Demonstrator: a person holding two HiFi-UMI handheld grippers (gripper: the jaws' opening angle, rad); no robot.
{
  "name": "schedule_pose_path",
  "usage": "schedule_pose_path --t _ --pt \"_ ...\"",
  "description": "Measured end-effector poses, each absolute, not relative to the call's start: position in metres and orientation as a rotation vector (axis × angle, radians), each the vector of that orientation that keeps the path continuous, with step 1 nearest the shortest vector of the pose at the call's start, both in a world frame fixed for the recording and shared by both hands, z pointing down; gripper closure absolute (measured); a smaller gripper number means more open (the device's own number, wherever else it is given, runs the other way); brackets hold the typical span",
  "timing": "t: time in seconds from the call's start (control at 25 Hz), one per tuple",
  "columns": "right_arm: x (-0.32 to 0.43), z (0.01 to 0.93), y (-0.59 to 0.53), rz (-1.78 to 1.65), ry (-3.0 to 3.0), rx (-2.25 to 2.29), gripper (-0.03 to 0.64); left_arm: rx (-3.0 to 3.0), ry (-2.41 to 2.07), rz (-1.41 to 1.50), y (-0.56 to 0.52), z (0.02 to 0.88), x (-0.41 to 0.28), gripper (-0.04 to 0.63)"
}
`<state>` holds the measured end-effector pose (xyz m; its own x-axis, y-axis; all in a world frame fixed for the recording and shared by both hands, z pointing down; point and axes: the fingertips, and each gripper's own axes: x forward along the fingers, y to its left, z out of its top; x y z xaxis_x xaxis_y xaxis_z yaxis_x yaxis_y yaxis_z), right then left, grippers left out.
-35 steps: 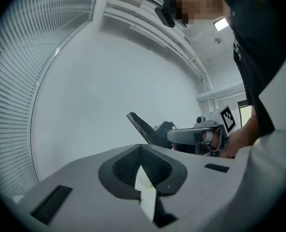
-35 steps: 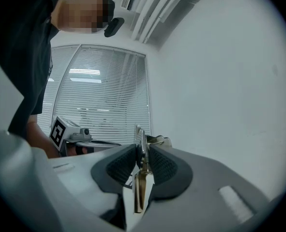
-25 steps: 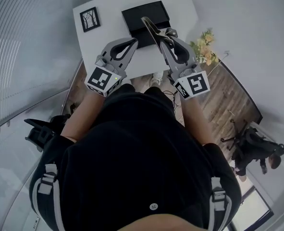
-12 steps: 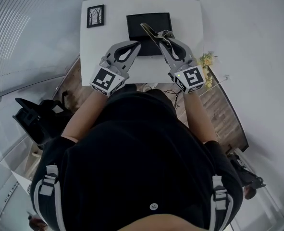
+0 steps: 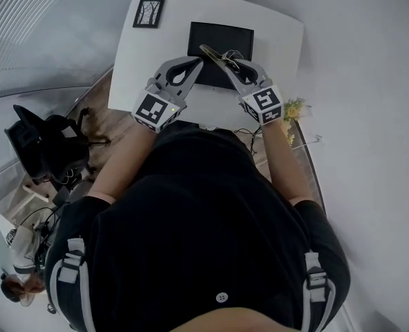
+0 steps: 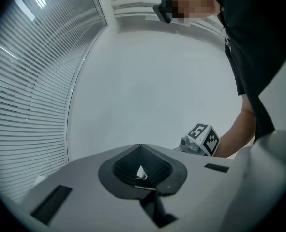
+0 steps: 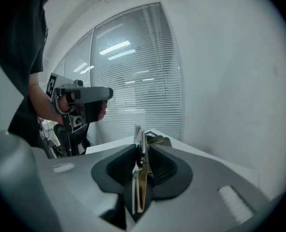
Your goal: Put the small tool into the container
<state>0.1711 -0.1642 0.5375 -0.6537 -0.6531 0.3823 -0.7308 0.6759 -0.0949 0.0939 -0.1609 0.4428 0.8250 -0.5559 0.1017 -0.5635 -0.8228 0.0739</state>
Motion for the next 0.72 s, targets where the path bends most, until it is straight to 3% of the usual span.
schedule_pose_path --t 0.72 --pt "0.151 0.666 -0.155 0.307 -2.368 0.694 0.520 2.834 -1.080 0.099 -0.155 0.466 0.078 0.588"
